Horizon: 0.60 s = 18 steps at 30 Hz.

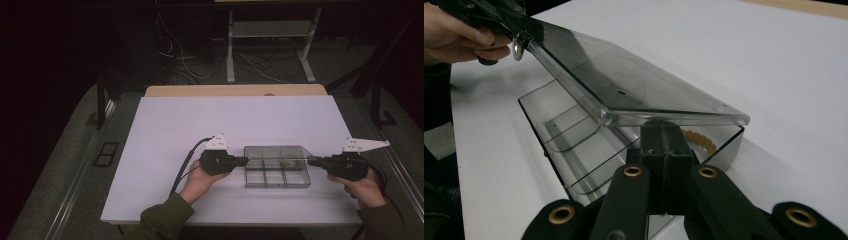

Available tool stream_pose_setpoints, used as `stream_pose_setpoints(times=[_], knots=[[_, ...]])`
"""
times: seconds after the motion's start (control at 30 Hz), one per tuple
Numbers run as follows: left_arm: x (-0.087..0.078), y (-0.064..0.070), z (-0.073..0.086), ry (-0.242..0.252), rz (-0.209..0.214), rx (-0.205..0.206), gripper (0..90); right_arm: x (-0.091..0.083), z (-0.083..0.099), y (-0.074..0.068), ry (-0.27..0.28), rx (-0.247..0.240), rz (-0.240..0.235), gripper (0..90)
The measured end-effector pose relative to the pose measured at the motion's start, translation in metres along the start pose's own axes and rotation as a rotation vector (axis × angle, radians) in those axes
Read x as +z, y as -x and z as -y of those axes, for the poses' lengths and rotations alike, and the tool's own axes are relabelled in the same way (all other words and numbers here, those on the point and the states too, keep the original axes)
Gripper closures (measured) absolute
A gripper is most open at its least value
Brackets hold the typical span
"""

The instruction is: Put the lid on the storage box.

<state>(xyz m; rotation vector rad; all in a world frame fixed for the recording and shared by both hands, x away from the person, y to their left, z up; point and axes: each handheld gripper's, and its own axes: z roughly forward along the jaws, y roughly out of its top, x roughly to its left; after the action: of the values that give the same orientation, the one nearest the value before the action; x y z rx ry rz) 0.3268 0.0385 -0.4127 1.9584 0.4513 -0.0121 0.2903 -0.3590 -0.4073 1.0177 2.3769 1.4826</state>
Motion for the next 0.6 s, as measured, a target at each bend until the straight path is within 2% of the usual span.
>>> stream_pose_setpoints(times=[0.13,0.3,0.6], knots=[[0.003,0.000,0.002,-0.015,-0.001,-0.001,89.2,0.002,0.004,-0.001,-0.015,-0.003,0.001,89.0],[0.007,-0.002,0.006,-0.050,-0.013,0.018,89.2,0.006,0.008,0.000,-0.039,0.001,0.009,89.1],[0.012,-0.004,0.012,-0.087,-0.023,0.027,89.1,0.011,0.014,0.003,-0.094,-0.017,0.047,89.1]])
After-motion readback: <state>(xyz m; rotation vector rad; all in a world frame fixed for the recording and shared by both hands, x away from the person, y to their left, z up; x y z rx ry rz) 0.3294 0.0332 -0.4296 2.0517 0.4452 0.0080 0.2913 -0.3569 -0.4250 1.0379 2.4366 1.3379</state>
